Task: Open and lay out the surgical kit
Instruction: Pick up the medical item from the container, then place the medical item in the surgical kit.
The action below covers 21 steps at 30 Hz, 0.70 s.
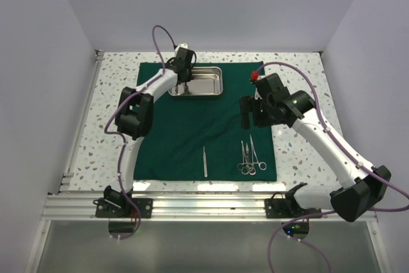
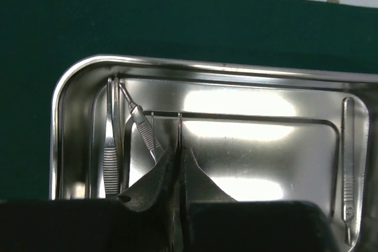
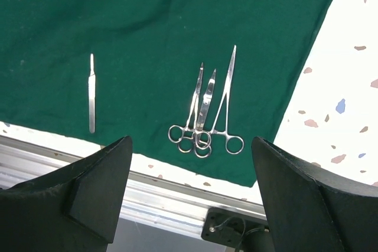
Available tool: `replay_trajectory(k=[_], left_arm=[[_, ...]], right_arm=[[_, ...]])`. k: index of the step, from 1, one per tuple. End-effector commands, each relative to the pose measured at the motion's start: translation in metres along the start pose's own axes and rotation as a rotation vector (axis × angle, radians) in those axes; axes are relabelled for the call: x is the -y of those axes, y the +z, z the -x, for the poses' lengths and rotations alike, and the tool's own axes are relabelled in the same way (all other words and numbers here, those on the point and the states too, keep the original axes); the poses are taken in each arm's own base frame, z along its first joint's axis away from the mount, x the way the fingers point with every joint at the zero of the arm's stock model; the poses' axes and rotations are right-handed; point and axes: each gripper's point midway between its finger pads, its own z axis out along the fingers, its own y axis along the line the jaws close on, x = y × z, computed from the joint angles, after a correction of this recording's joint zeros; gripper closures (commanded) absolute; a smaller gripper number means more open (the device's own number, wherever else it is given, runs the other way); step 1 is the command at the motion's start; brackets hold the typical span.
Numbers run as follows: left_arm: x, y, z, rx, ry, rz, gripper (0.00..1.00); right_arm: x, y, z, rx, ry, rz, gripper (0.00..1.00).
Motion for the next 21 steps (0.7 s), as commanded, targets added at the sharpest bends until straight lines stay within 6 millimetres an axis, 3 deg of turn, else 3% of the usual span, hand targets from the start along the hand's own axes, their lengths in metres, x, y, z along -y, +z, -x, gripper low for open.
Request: replay_trajectory(k=[1,6,10,12,13,14,15,16,18,19,20,21], left_arm=[[0.028,-0.030,0.073,0.168,0.008,-0.132,1.00],[0.036,-0.060,0.111,0.229,-0.016,-0.195,1.00],[0.032,-0.083,0.119,0.217,-0.013,-0.211,1.00],[0.027,-0.106,0.128,0.234,0.014,-0.211,1.00],[0.014,-0.106,0.114,0.192,0.029,-0.160,1.00],[0.005,-0.123,0.118,0.200,0.033,-0.136,1.00],[-0.012,-0.122,0.092,0.128,0.063,-0.078,1.00],[-0.024,-0.143,0.094,0.141,0.063,-0.047,1.00],[-0.043,-0.158,0.071,0.099,0.073,-0.010,1.00],[-0.057,-0.155,0.032,0.026,0.099,0.010,1.00],[-0.064,-0.182,0.034,0.061,0.084,-0.010,1.00],[-0.070,-0.189,0.021,0.052,0.083,-0.009,1.00]], right_arm=[[-0.006,0.001,0.006,0.019,0.015,0.028,0.15],[-0.007,0.002,0.010,0.028,0.012,0.033,0.15],[-0.010,0.001,0.014,0.040,0.009,0.046,0.15],[-0.011,0.001,0.017,0.049,0.003,0.052,0.15],[-0.013,0.001,0.019,0.052,0.003,0.058,0.15],[-0.014,-0.001,0.021,0.060,-0.003,0.064,0.15],[-0.014,-0.001,0.023,0.066,-0.004,0.066,0.15],[-0.015,-0.001,0.024,0.070,-0.005,0.070,0.15],[-0.016,-0.001,0.027,0.085,-0.009,0.075,0.15],[-0.017,0.000,0.027,0.086,-0.015,0.081,0.15],[-0.018,0.002,0.029,0.095,-0.016,0.086,0.15],[-0.019,0.004,0.030,0.095,-0.016,0.091,0.15]])
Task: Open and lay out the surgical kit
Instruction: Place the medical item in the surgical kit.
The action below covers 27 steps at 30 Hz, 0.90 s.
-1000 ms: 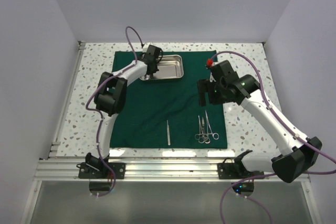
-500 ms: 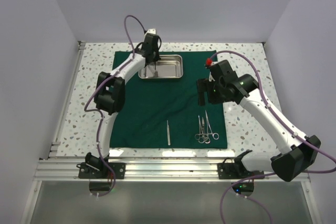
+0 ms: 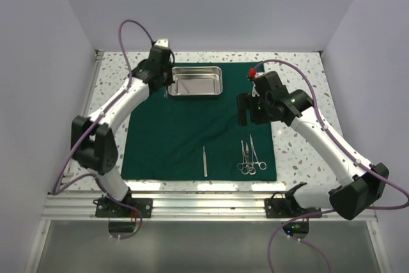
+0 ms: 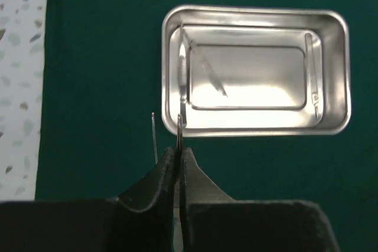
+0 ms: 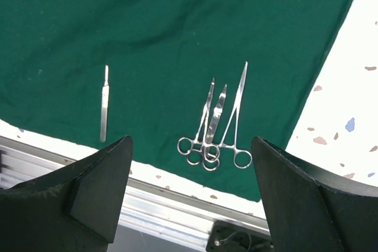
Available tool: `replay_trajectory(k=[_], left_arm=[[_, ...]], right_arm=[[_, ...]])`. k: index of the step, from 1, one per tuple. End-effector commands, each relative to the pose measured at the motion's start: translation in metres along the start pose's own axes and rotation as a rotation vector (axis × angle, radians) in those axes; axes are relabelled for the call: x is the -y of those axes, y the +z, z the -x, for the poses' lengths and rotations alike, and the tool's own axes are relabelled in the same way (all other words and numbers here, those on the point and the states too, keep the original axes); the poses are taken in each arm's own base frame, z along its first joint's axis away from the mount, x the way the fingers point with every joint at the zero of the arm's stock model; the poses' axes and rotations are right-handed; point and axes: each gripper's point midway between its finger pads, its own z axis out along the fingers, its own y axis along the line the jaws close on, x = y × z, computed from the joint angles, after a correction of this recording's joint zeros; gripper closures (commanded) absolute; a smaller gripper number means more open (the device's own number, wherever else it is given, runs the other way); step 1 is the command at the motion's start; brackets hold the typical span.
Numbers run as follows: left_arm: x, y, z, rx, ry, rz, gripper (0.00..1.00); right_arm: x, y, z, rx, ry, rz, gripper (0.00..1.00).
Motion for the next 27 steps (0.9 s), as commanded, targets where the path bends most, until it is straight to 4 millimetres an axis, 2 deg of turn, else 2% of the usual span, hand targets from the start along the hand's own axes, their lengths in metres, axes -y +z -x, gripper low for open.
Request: replay_trajectory(k=[1,2,3,4,5,6,8,9,11,12,18,22,23,24,26,27], left_arm=[[-0.043,-0.039,-0.066,-0.102,0.041,0.071,1.00],[-0.047,-0.060,-0.067,-0.075,0.032,0.059,1.00],[-0.060,-0.073,-0.093,-0.102,0.022,0.082,1.00],[-0.066,-0.079,-0.105,-0.116,0.012,0.086,1.00],[-0.068,-0.084,-0.116,-0.125,-0.002,0.079,1.00],[-0.073,-0.085,-0.145,-0.169,-0.014,0.073,1.00],[-0.069,-0.097,-0.159,-0.156,-0.047,0.027,1.00],[-0.074,-0.097,-0.182,-0.190,-0.065,0.041,1.00],[-0.078,-0.102,-0.196,-0.189,-0.085,0.058,1.00],[-0.081,-0.101,-0.213,-0.211,-0.102,0.066,1.00],[-0.079,-0.103,-0.257,-0.268,-0.121,0.074,1.00],[-0.070,-0.107,-0.274,-0.295,-0.109,0.060,1.00],[-0.068,-0.108,-0.275,-0.298,-0.100,0.054,0.91],[-0.068,-0.111,-0.270,-0.299,-0.097,0.060,0.65],[-0.067,-0.116,-0.255,-0.269,-0.074,0.074,0.42],[-0.064,-0.122,-0.238,-0.248,-0.061,0.077,0.27]], right_arm=[[-0.012,0.001,0.019,0.062,-0.015,0.056,0.15],[-0.014,0.004,0.023,0.068,-0.014,0.065,0.15],[-0.015,0.007,0.024,0.065,-0.014,0.069,0.15],[-0.016,0.007,0.025,0.070,-0.013,0.071,0.16],[-0.021,0.008,0.028,0.069,-0.015,0.095,0.16],[-0.025,0.009,0.029,0.068,-0.015,0.109,0.16],[-0.027,0.010,0.032,0.074,-0.014,0.120,0.16],[-0.028,0.010,0.033,0.075,-0.016,0.123,0.16],[-0.029,0.011,0.033,0.072,-0.022,0.128,0.17],[-0.028,0.012,0.033,0.069,-0.022,0.126,0.17],[-0.026,0.007,0.026,0.065,-0.022,0.123,0.17],[-0.021,0.001,0.025,0.075,-0.026,0.105,0.17],[-0.019,-0.001,0.025,0.077,-0.031,0.094,0.17],[-0.018,-0.003,0.024,0.079,-0.037,0.089,0.17],[-0.015,-0.008,0.024,0.082,-0.043,0.084,0.16],[-0.015,-0.009,0.023,0.083,-0.046,0.083,0.17]])
